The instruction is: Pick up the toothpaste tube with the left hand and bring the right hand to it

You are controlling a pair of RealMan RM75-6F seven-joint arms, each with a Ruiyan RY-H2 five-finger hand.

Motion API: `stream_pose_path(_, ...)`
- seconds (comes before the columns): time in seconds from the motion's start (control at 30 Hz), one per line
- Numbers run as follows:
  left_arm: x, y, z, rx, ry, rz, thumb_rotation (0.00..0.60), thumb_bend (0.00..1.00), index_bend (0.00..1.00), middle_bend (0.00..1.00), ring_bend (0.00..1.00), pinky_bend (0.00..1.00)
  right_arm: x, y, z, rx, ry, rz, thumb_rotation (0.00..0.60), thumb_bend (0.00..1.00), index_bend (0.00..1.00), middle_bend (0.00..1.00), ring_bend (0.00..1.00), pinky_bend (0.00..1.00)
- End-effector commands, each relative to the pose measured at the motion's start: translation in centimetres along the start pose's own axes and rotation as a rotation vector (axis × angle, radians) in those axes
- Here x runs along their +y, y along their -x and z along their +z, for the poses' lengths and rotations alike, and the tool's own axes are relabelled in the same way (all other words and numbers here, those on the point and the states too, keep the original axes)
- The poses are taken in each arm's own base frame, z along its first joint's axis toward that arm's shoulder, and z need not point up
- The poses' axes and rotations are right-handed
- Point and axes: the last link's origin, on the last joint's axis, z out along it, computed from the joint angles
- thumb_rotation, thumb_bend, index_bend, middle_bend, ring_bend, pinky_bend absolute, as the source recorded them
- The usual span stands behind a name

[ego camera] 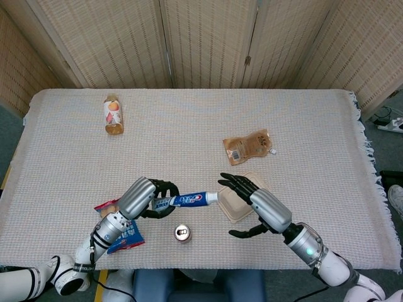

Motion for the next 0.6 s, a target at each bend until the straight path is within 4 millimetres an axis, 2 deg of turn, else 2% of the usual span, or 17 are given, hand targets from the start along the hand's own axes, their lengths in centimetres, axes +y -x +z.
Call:
stream_pose_path(0.03,0.1,0.1,0.1,0.004,0.008,-0.006,0.6,0.8,0.75,0.78,0.7,0.71,0.2,0.2,1.2,0.015,-0.056,0.152,0.47,0.25,0.0,0.0,0.0,0.0)
stream_pose_path(0.2,0.4,0.3,0.3,0.019,0.02,-0.019,0.6,0.8,0.75,0.78,0.7,0.71,0.4,0.8,2.4,0.016,-0.093,0.301,0.393,0.24,0.0,0.0,0.0,0.0)
stream_pose_path(0.37,0.7,0.4,0.6,0.022,0.017,-0.037,0.6,0.8,0.75,0.78,0.7,0.71,0.3,1.4,3.5,0.022,-0.124,0.383,0.355,0.24,0.0,0.0,0.0,0.0)
stream_pose_path(0.6,0.9,0.5,0.9,0.038,0.019,-0.055,0.6,0.8,0.75,0.78,0.7,0.71,0.1,2.1,5.2,0.038,-0.15,0.482,0.344,0.24,0.0,0.0,0.0,0.0)
